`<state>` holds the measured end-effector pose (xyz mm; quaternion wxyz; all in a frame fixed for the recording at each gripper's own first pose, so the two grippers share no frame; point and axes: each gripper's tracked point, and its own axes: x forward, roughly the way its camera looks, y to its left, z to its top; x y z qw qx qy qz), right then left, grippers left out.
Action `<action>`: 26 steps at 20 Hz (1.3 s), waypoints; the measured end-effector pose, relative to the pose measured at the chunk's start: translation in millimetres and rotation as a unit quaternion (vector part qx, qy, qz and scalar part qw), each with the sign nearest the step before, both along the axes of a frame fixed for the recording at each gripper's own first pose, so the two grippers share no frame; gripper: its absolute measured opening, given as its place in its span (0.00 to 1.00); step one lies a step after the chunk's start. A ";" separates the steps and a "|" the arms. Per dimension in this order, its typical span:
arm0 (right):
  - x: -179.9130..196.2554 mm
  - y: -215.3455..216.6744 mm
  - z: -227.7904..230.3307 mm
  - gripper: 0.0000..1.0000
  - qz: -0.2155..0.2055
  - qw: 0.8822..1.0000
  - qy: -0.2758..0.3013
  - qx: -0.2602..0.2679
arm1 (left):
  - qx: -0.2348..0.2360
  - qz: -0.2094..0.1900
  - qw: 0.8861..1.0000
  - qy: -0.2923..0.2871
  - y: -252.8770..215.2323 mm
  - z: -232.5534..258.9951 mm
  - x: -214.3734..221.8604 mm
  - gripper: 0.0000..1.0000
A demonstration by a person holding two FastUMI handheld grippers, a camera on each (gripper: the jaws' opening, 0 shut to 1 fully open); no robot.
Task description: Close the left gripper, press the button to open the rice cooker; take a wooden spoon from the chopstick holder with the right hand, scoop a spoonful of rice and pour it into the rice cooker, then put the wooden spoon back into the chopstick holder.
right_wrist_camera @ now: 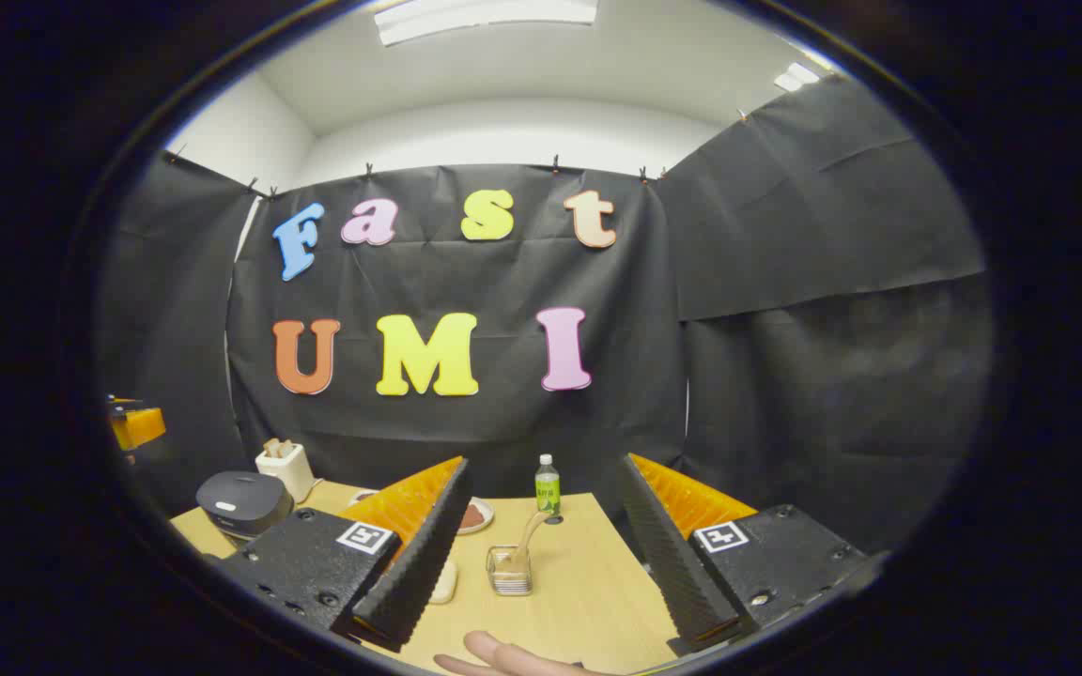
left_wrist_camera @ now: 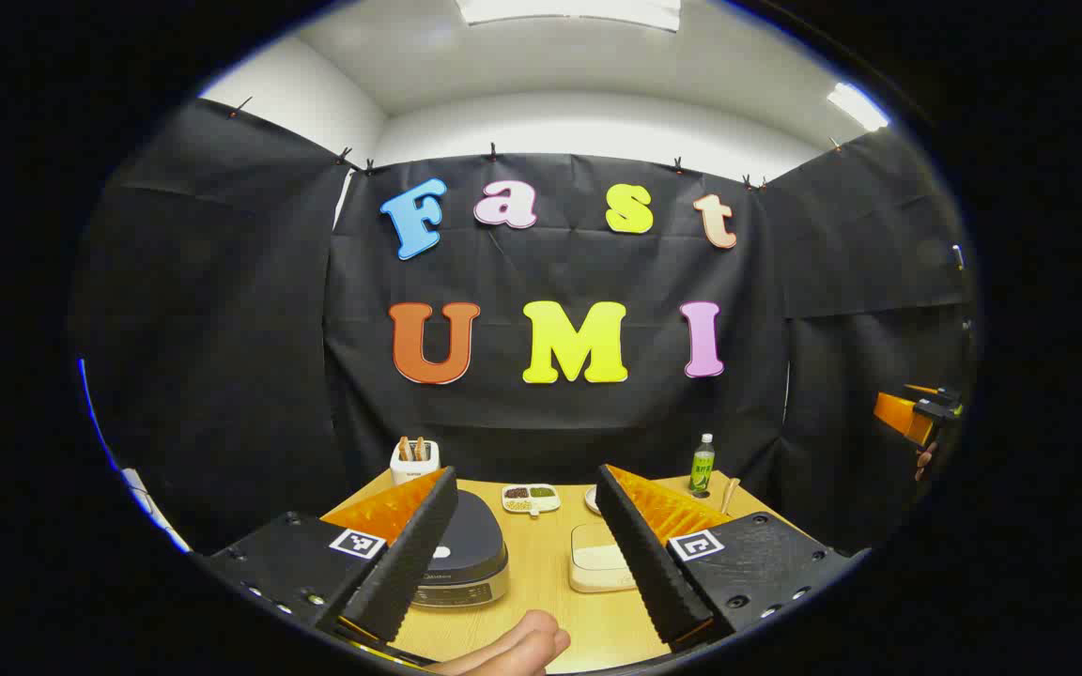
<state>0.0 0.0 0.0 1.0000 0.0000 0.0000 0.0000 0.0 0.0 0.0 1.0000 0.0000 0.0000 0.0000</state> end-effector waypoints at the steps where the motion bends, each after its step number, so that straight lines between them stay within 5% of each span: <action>1: -1.1 -1.7 -3.4 1.00 -0.001 1.000 0.003 -0.002 | 0.003 0.008 1.000 0.001 5.9 -1.6 1.0 0.94; 26: 30.5 -16.8 -53.6 1.00 0.016 0.999 0.018 0.034 | 0.000 0.053 0.997 0.056 67.2 -64.1 40.7 0.94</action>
